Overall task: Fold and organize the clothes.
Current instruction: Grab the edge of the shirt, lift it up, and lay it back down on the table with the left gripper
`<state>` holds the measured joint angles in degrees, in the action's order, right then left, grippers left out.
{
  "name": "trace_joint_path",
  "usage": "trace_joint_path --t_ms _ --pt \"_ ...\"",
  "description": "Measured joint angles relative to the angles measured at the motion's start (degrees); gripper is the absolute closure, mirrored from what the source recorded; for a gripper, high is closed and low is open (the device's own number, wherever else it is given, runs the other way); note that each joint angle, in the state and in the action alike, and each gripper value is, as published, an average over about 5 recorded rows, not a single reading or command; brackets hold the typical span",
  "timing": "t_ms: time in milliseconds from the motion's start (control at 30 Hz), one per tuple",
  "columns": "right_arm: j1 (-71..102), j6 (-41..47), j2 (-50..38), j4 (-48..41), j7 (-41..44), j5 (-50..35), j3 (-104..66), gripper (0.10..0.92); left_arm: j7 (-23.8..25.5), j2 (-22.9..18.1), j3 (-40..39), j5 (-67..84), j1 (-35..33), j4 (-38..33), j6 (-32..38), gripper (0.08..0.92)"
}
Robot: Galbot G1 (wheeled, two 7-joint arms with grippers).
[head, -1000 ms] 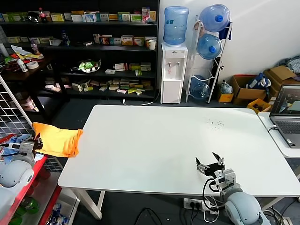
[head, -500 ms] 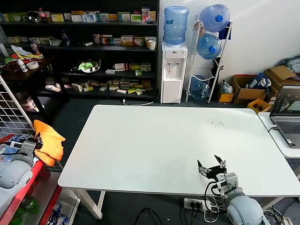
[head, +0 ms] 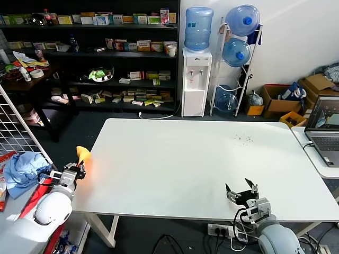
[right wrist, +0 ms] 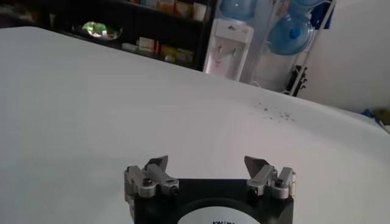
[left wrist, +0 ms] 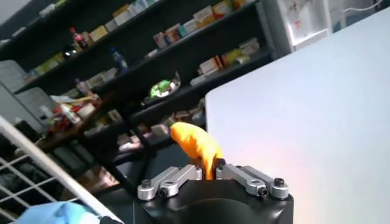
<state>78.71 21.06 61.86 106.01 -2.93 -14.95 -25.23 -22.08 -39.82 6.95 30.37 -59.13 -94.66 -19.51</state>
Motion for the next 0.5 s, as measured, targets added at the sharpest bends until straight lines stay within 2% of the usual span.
trace_joint_path --t_ms 233,500 --pt "0.5 -0.1 0.1 -0.1 0.0 0.7 -0.6 0.203 -1.1 -6.1 -4.1 0.4 1.2 -2.1 -0.7 0.832" --pt "1.3 -0.5 0.1 -0.4 0.0 1.2 -1.6 0.203 -1.9 -14.6 -9.0 0.1 3.9 -0.3 -0.9 0.832"
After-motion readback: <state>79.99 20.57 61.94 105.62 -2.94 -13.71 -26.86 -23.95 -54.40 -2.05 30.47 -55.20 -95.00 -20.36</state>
